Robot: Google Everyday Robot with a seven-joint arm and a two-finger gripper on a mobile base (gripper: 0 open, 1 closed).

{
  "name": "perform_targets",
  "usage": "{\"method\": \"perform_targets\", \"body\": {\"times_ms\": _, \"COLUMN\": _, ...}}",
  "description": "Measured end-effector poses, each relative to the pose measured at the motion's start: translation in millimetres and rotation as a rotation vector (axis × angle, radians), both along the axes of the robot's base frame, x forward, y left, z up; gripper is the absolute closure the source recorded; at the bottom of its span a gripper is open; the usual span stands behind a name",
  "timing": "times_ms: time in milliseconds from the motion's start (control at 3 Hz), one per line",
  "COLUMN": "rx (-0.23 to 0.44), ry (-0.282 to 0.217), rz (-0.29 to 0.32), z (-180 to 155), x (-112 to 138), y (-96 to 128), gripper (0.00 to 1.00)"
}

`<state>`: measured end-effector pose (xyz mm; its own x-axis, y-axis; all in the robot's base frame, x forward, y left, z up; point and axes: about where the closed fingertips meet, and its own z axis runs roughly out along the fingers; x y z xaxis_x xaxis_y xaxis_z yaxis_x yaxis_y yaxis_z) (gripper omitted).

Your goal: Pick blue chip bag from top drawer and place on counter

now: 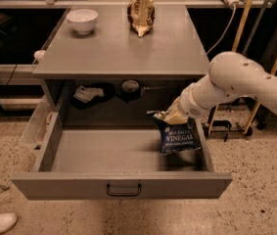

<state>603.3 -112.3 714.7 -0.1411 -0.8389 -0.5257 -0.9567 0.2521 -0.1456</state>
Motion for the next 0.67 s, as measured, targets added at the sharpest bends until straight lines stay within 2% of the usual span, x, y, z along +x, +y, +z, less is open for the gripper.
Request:
{"method": "perform_targets", "body": {"times_ms": 333, "rx": -0.134, "ry": -0.161, "rz": -0.080, "z": 87.3, "x": 3.6, "y": -26.2, "gripper": 1.00}}
{"method": "perform_targets", "body": {"times_ms": 667, "rx": -0.219, "ry": -0.201, "rz": -0.092, "z": 149.2, "x": 19.2, "y": -43.7, "gripper": 1.00}}
